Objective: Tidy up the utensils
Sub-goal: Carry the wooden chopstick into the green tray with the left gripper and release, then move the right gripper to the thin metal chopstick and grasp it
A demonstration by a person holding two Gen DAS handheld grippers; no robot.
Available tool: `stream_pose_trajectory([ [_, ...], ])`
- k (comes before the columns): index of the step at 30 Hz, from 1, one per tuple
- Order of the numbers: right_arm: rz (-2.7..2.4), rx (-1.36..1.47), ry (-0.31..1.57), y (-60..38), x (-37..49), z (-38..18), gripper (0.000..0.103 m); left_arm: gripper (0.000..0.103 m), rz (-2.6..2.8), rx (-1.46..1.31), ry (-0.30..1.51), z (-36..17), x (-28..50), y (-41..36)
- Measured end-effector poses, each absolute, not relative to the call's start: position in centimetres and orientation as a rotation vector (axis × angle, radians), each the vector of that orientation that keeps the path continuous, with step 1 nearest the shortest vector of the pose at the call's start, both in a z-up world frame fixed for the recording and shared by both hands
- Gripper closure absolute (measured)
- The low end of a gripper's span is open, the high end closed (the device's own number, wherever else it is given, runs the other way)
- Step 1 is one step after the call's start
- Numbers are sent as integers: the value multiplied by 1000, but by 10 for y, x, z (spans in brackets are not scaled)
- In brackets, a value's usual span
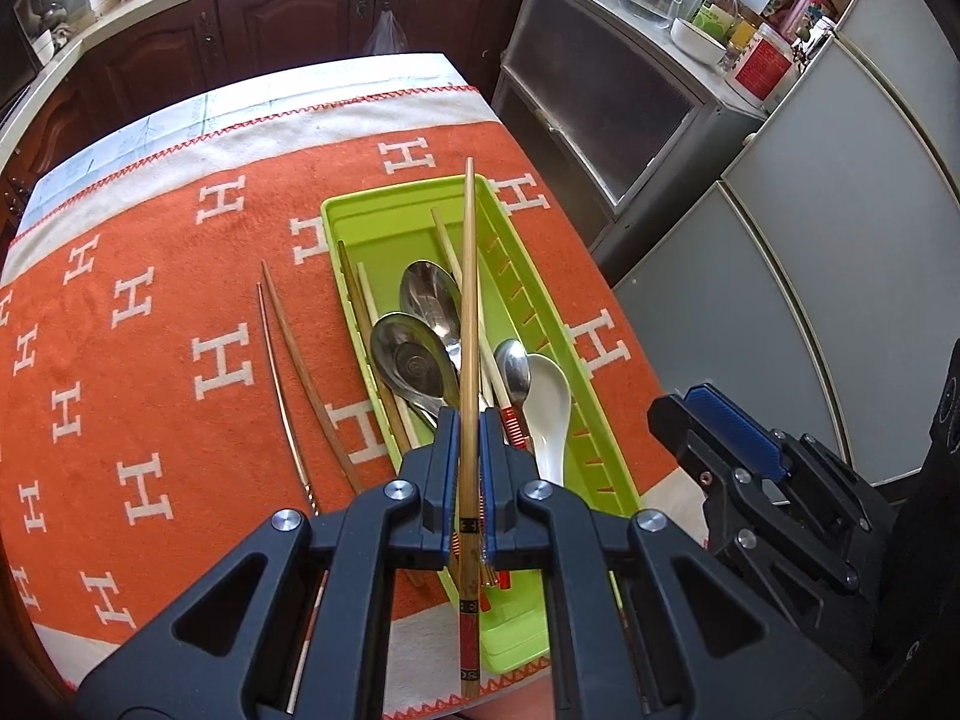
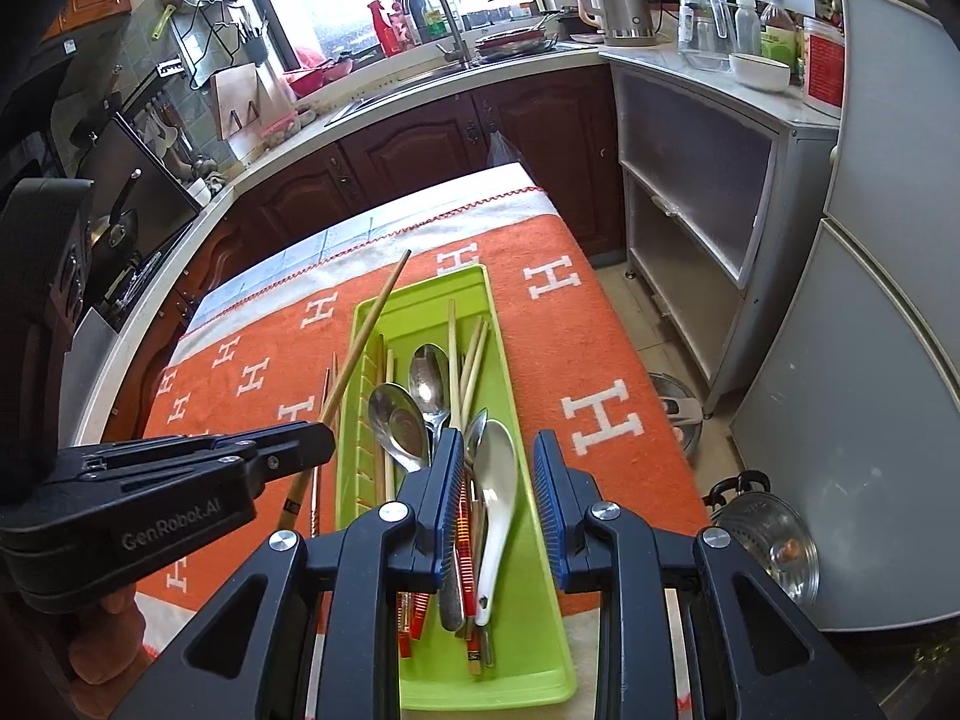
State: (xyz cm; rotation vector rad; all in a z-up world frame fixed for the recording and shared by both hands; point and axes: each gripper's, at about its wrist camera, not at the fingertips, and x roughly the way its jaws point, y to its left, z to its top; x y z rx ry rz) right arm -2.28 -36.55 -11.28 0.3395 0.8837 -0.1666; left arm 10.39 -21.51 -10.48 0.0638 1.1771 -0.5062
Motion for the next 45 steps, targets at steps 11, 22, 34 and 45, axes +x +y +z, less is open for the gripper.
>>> stream_pose_trajectory([
  [11, -175, 339, 893, -365, -25, -114, 79, 98, -498, 96, 1147, -100, 102, -214],
  [22, -149, 321, 909, -353, -20, -117, 79, 98, -443, 110, 1098, -90, 99, -182],
  [34, -87, 277, 942, -318, -15, -119, 79, 98, -289, 128, 1032, -88, 92, -107],
  [45, 43, 233, 999, -264, 8, -128, 79, 98, -143, 98, 1048, -112, 89, -34],
])
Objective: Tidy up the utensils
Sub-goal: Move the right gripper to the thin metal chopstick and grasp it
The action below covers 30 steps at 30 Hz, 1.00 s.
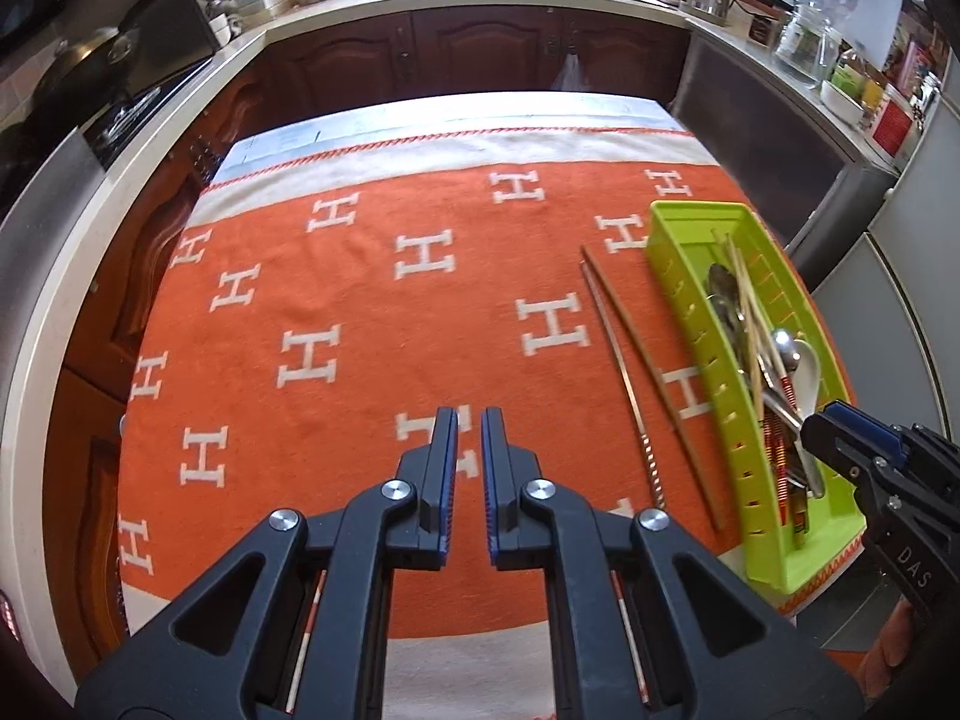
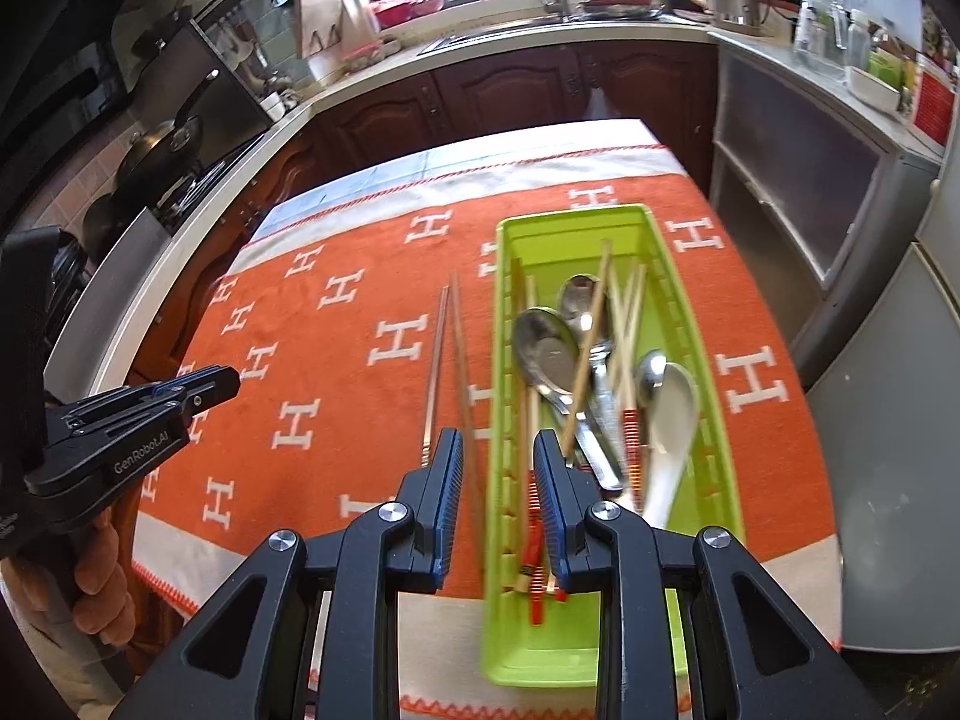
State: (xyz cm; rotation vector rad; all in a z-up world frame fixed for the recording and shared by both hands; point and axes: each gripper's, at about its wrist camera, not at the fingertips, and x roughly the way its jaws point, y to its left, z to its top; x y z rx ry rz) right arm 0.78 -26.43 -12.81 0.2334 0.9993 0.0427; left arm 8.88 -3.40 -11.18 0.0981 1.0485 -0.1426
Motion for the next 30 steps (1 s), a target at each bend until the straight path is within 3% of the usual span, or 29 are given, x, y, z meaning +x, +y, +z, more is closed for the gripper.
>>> stream_pose_trajectory([
  [8, 106, 193, 1067, -217, 42, -146, 79, 97, -137, 63, 1072, -123, 91, -13],
  [11, 117, 181, 1101, -202, 58, -159, 79, 80, -134, 49, 1075, -126, 95, -7],
  [13, 123, 168, 1126, -195, 69, -172, 79, 62, -122, 40, 1065, -127, 97, -3],
  [30, 77, 43, 1221, -163, 115, -229, 79, 61, -99, -8, 1127, -160, 117, 15],
])
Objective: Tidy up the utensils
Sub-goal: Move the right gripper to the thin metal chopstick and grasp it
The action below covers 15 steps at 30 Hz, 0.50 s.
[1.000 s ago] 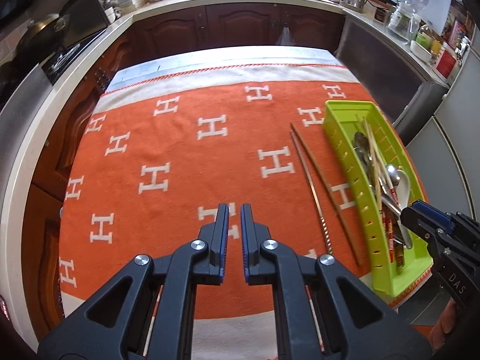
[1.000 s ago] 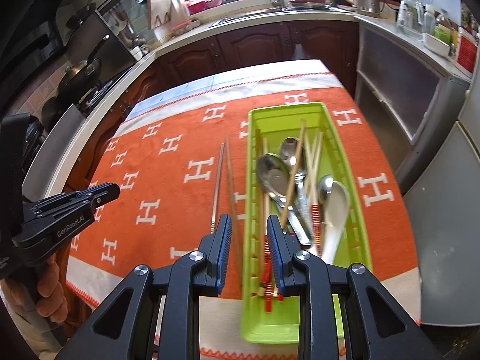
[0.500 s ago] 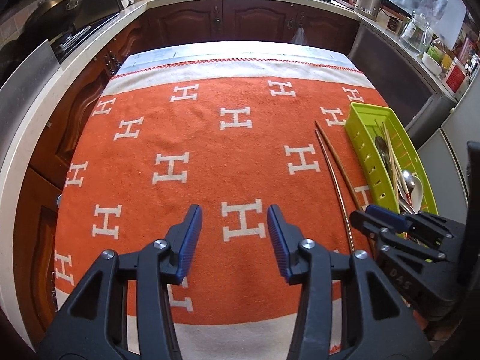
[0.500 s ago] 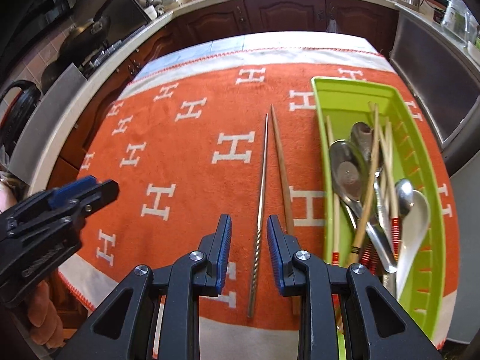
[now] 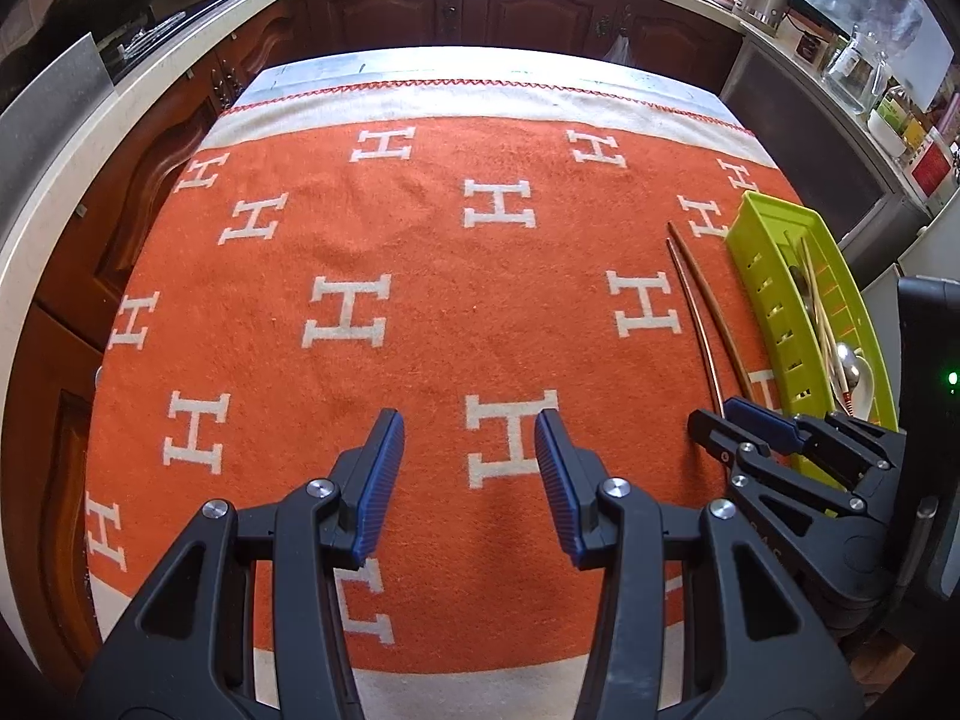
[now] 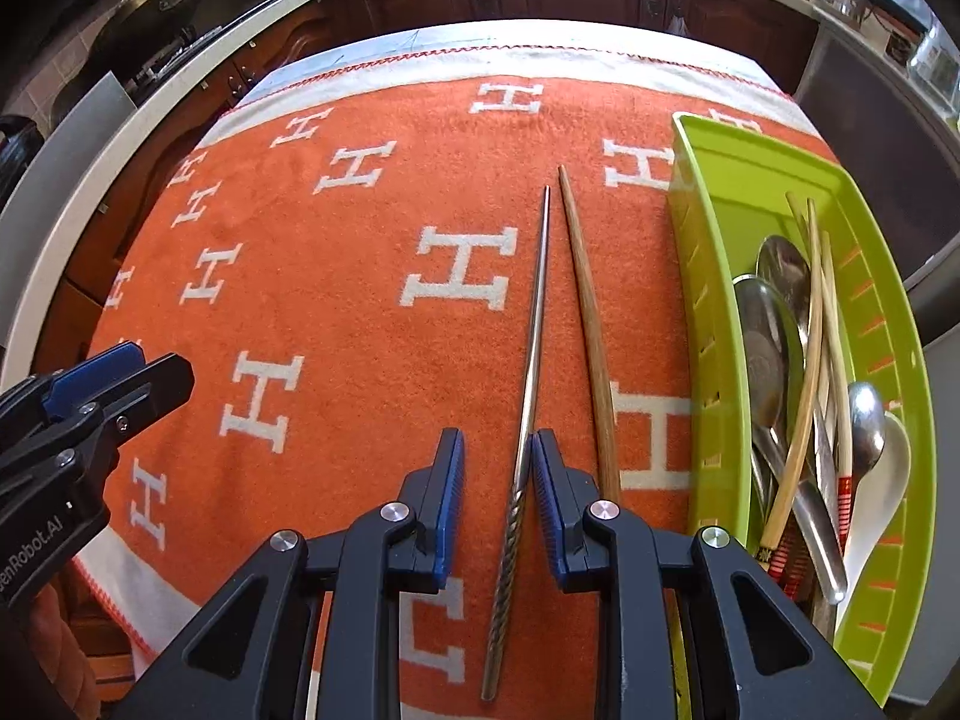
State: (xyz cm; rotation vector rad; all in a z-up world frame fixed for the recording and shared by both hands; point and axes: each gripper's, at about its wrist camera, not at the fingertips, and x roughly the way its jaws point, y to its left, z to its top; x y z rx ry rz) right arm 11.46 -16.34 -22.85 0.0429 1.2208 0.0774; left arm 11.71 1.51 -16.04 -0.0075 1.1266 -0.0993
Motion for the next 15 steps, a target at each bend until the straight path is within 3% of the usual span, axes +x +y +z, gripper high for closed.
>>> stream_pose_trajectory([
  [2, 68, 23, 1214, -160, 119, -230, 79, 61, -102, -9, 1131, -162, 118, 15],
  [8, 23, 25, 1188, -163, 121, -231, 96, 61, -107, -5, 1133, -163, 117, 13],
  [15, 66, 121, 1187, -173, 111, -226, 98, 61, -114, 6, 1119, -155, 112, 9],
])
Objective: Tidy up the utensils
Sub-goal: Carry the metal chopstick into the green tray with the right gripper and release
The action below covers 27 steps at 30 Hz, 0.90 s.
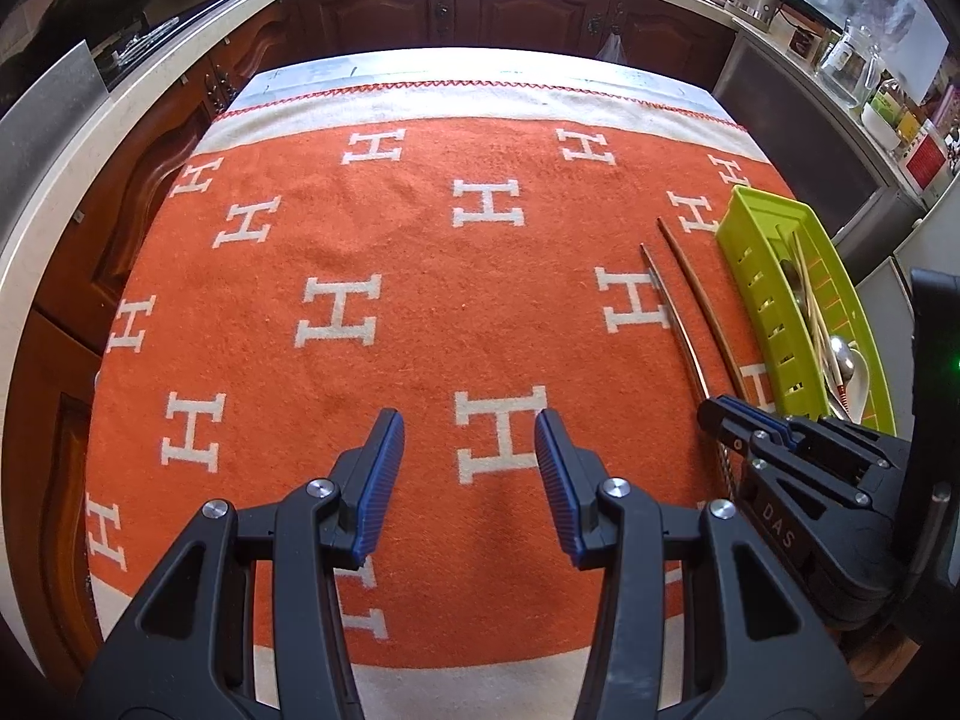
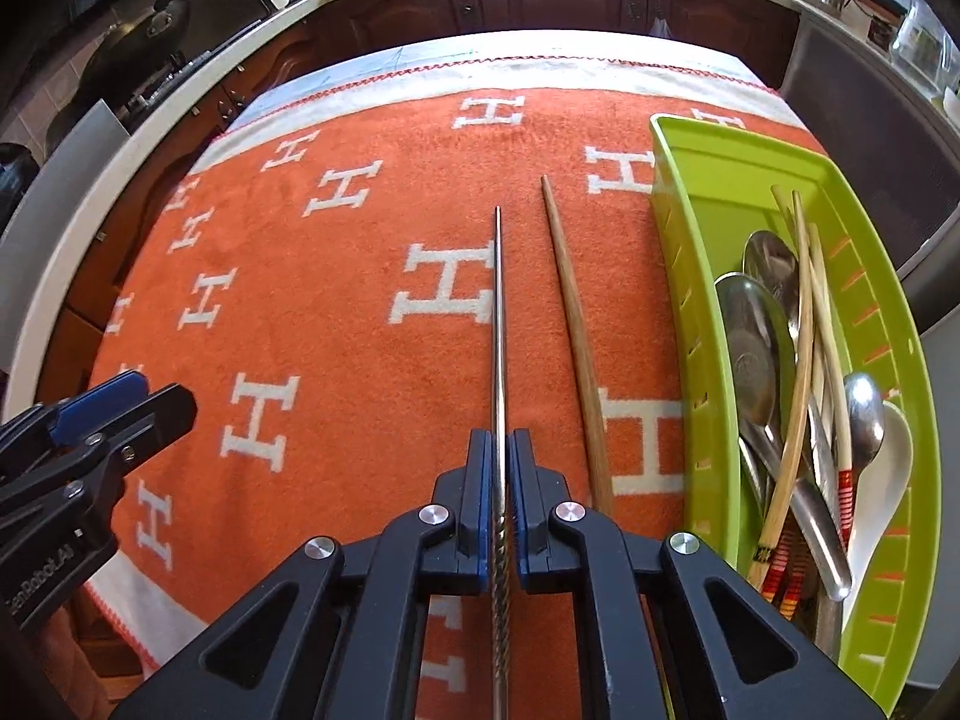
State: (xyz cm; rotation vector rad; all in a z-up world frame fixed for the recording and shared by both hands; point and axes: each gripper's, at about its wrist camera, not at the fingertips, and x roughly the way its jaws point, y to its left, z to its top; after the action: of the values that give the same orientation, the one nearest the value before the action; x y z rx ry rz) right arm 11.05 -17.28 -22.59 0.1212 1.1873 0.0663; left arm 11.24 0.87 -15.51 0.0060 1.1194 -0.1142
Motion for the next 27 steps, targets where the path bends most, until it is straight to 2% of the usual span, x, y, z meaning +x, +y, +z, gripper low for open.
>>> stream_pose_trajectory([
  [17, 92, 217, 1074, -211, 40, -150, 98, 61, -184, 77, 1102, -139, 93, -31],
  [27, -9, 300, 1068, -282, 23, -142, 98, 61, -252, 122, 1119, -140, 92, -64],
])
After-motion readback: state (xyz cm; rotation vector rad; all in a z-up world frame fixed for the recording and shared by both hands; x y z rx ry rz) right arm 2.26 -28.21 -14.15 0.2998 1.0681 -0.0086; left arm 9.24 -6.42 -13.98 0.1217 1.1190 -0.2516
